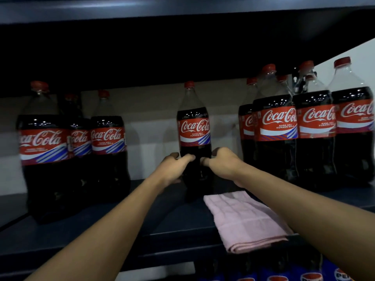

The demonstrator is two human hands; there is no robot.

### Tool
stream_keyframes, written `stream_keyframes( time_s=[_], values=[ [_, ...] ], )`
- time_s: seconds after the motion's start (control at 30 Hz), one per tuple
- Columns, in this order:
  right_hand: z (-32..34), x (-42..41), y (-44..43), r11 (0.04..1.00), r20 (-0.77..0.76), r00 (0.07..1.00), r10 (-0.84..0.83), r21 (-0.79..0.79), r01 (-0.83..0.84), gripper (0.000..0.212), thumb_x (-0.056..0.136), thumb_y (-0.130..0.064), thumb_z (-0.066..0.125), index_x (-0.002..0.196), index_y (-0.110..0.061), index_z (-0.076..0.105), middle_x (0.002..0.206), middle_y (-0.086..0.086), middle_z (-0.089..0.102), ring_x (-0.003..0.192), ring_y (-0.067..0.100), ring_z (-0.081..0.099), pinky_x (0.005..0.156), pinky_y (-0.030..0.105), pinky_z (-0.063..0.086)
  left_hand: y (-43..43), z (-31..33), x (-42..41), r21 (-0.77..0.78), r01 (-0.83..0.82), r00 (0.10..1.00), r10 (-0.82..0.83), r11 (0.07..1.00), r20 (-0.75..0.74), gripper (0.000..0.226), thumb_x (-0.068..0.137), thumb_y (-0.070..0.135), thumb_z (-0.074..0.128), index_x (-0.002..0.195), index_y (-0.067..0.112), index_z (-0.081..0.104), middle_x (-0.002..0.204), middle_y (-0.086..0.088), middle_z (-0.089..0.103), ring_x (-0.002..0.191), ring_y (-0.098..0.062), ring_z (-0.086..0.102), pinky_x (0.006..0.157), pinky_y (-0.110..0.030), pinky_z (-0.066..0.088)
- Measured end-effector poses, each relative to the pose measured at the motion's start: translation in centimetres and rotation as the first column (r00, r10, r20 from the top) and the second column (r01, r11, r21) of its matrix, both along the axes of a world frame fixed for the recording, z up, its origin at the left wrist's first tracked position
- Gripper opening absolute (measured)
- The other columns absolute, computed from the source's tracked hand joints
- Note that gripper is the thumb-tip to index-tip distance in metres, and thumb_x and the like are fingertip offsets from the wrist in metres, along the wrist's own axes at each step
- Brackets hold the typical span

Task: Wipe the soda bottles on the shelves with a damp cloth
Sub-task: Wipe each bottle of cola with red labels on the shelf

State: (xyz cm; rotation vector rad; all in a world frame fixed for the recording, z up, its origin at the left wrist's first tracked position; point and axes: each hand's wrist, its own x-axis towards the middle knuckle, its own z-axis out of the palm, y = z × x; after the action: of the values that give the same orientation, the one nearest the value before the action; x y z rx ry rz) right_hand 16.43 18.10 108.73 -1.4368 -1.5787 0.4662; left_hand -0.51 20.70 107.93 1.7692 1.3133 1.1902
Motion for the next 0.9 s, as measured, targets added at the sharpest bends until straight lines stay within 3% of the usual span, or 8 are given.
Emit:
stream_keyframes(
  time_s=[0.1, 0.2, 0.3, 0.43, 0.57, 0.7, 0.83, 0.9],
  values=[
    [0.1, -1.3, -1.5, 0.997, 0.062, 0.996, 0.069, 0.028, -0.071, 0.025, 0.097, -0.036, 0.069, 0.097, -0.011, 0.068, 0.09, 0.001, 0.071, 0.081, 0.014, 0.067, 0.066, 0.025, 0.05, -2.0, -0.4, -2.3, 0.06, -0.027, 1.0, 0.027, 0.998, 0.01, 0.03, 0.095, 0.047, 0.073, 0.115, 0.03, 0.059, 0.106, 0.01, 0.069, 0.101, -0.012, 0.067, 0.092, -0.038, 0.058],
    [0.1, -2.4, -3.2, 0.991, 0.115, 0.987, 0.112, 0.053, -0.119, 0.029, 0.097, -0.038, 0.067, 0.086, -0.013, 0.065, 0.075, -0.003, 0.066, 0.066, 0.008, 0.059, 0.056, 0.021, 0.042, -3.6, -1.1, -4.5, 0.107, -0.059, 0.997, 0.054, 0.993, 0.052, 0.053, 0.085, 0.053, 0.083, 0.121, 0.022, 0.061, 0.114, 0.005, 0.074, 0.102, -0.012, 0.072, 0.081, -0.029, 0.056],
    [0.1, -3.3, -5.0, 0.981, 0.116, 0.978, 0.176, 0.058, -0.183, 0.026, 0.096, -0.043, 0.069, 0.091, -0.018, 0.064, 0.081, -0.008, 0.067, 0.071, 0.0, 0.061, 0.061, 0.017, 0.045, -5.7, -1.8, -6.1, 0.121, -0.067, 0.987, 0.047, 0.99, 0.156, 0.069, 0.073, 0.056, 0.089, 0.123, 0.018, 0.061, 0.117, 0.002, 0.077, 0.103, -0.012, 0.076, 0.079, -0.026, 0.055],
    [-0.3, -4.2, -7.2, 0.976, 0.092, 0.976, 0.196, 0.075, -0.203, 0.042, 0.09, -0.049, 0.073, 0.11, -0.015, 0.06, 0.103, -0.002, 0.067, 0.098, 0.013, 0.064, 0.086, 0.031, 0.05, -8.7, -2.1, -7.5, 0.156, -0.082, 0.987, 0.058, 0.984, 0.15, 0.086, 0.057, 0.067, 0.085, 0.126, 0.022, 0.058, 0.119, 0.007, 0.075, 0.105, -0.005, 0.074, 0.088, -0.029, 0.057],
    [-0.7, -4.4, -9.0, 0.967, 0.033, 0.972, 0.234, 0.095, -0.236, 0.042, 0.087, -0.05, 0.076, 0.108, -0.017, 0.06, 0.101, -0.001, 0.07, 0.098, 0.016, 0.067, 0.089, 0.037, 0.053, -10.6, -2.2, -8.2, 0.172, -0.091, 0.986, 0.064, 0.981, 0.156, 0.085, 0.06, 0.066, 0.092, 0.125, 0.023, 0.057, 0.121, 0.003, 0.074, 0.106, -0.01, 0.075, 0.097, -0.04, 0.061],
    [-1.1, -4.3, -10.5, 0.961, 0.015, 0.97, 0.244, 0.131, -0.243, 0.041, 0.087, -0.05, 0.076, 0.108, -0.019, 0.061, 0.103, -0.001, 0.07, 0.098, 0.015, 0.068, 0.092, 0.039, 0.056, -12.1, -2.2, -8.2, 0.198, -0.087, 0.983, 0.052, 0.976, 0.173, 0.082, 0.059, 0.062, 0.088, 0.124, 0.023, 0.056, 0.12, 0.002, 0.074, 0.103, -0.01, 0.076, 0.088, -0.035, 0.063],
    [-1.2, -3.3, -11.2, 0.954, 0.093, 0.961, 0.261, 0.129, -0.272, 0.036, 0.089, -0.043, 0.075, 0.113, -0.018, 0.064, 0.103, 0.0, 0.071, 0.096, 0.011, 0.068, 0.091, 0.034, 0.055, -12.9, -2.2, -8.1, 0.2, -0.083, 0.984, 0.048, 0.976, 0.171, 0.082, 0.058, 0.064, 0.088, 0.123, 0.025, 0.056, 0.121, 0.003, 0.073, 0.105, -0.011, 0.075, 0.088, -0.036, 0.063],
    [-1.1, -2.2, -11.1, 0.959, 0.168, 0.953, 0.251, 0.091, -0.269, 0.023, 0.093, -0.031, 0.068, 0.096, -0.008, 0.07, 0.087, 0.005, 0.071, 0.083, 0.012, 0.063, 0.08, 0.032, 0.053, -12.8, -2.3, -8.2, 0.187, -0.094, 0.983, 0.061, 0.978, 0.174, 0.088, 0.058, 0.068, 0.093, 0.124, 0.024, 0.056, 0.122, 0.003, 0.073, 0.106, -0.012, 0.075, 0.092, -0.041, 0.063]
  ],
)
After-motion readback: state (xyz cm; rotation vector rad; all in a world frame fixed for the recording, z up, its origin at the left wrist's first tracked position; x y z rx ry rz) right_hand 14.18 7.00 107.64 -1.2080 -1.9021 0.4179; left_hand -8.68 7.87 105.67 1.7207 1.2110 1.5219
